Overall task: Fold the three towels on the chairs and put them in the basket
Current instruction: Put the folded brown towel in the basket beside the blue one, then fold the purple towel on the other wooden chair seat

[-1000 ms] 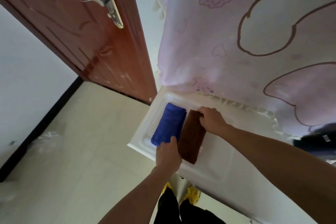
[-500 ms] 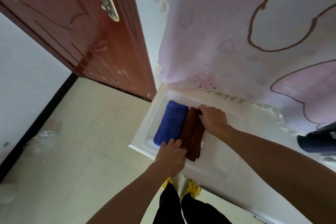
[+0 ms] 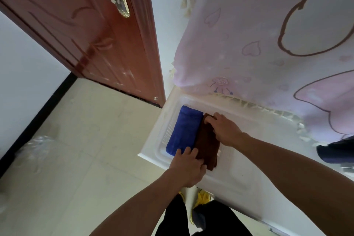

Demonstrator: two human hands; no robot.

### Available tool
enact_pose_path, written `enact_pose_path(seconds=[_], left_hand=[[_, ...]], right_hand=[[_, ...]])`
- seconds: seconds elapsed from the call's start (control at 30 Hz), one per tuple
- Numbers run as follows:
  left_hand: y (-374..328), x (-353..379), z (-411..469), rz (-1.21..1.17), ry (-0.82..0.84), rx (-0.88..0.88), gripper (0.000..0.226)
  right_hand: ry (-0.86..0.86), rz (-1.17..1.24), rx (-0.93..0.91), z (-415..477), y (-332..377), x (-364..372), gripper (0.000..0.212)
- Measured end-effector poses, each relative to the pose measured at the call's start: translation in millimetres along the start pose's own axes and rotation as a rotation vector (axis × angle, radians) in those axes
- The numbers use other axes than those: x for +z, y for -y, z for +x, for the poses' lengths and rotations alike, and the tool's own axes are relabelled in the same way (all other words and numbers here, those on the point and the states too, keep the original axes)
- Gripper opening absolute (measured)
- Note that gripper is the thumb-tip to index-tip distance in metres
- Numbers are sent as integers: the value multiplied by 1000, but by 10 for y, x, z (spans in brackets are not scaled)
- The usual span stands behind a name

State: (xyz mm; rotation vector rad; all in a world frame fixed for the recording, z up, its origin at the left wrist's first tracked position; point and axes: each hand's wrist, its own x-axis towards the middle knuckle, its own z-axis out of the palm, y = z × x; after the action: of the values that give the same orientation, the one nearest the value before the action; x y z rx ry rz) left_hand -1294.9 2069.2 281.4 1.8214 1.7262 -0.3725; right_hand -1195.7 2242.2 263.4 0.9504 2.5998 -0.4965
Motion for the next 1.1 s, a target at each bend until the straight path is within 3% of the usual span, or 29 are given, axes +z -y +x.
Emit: enact_pose_path(seconds=[0.13, 0.27, 0.4, 0.6, 0.9, 1.1], left_hand=[[-34, 42, -74, 20, -46, -20, 44], [-94, 105, -370, 36, -224, -128, 55], [-135, 256, -832, 63, -378, -317, 32], [-398, 679, -2058, -27, -536, -811, 15], [-1385, 1759, -4432, -256, -590, -1537, 22], [-2377, 2807, -5789, -382, -426, -1904, 27]], right_hand=[[80, 1, -16, -11, 8, -44, 52], [148, -93, -90, -13, 1, -236, 48], [-113, -247, -248, -112, 172, -479, 36], [-316, -412, -831, -685, 1322, -564, 33], [-352, -520, -1552, -2181, 3612, 138, 29], [-361, -529, -1921, -3649, 4971, 931, 33]])
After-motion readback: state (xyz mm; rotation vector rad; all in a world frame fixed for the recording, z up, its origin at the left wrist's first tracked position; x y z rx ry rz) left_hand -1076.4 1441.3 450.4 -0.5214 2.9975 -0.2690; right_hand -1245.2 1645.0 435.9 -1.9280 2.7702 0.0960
